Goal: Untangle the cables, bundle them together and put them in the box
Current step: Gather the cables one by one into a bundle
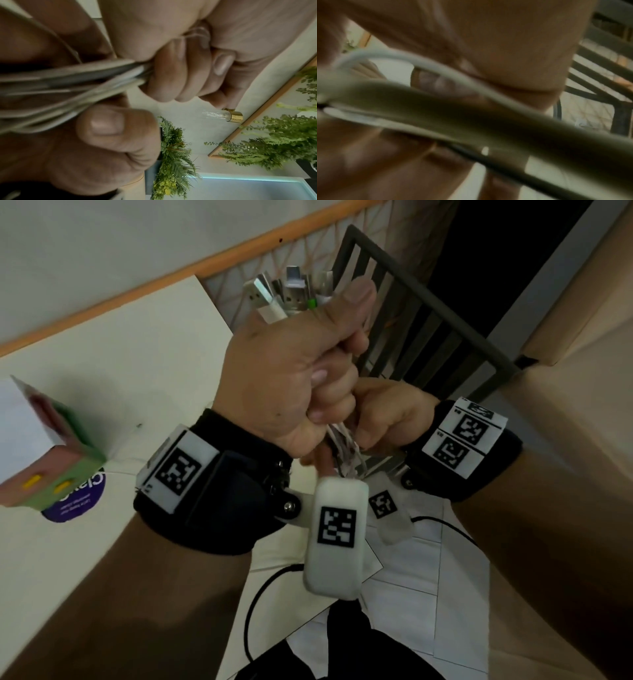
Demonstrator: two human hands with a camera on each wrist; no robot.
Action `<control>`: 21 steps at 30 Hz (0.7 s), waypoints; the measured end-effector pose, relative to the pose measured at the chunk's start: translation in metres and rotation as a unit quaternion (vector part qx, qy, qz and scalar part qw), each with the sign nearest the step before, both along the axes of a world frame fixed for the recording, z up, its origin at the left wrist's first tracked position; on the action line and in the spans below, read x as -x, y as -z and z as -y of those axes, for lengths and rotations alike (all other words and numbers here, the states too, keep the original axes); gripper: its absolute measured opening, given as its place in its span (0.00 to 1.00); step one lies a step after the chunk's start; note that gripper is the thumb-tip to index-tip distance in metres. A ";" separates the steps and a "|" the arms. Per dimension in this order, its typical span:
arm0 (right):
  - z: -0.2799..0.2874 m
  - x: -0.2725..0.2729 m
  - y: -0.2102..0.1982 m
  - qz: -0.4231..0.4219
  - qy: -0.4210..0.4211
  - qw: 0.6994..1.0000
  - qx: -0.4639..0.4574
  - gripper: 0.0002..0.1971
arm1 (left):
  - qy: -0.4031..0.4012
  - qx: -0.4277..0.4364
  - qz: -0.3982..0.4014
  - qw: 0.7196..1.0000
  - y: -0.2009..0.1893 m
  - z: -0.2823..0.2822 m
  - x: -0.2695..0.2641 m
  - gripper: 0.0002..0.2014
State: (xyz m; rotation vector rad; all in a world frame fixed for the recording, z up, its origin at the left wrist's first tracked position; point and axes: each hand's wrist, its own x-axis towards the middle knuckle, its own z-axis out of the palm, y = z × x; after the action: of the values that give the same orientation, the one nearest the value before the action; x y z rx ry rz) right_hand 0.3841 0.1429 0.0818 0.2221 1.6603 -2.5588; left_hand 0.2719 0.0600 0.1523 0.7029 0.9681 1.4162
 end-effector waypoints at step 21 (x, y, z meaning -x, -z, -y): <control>0.053 0.067 -0.004 0.004 0.174 0.954 -0.246 0.29 | -0.192 -0.003 -0.151 0.970 0.044 0.038 0.060 0.22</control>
State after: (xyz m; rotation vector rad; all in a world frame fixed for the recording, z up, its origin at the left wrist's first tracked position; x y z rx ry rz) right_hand 0.3175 0.0902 0.0862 0.6051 2.4201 -2.2876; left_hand 0.2115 0.0224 0.1079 0.7779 1.3954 1.6768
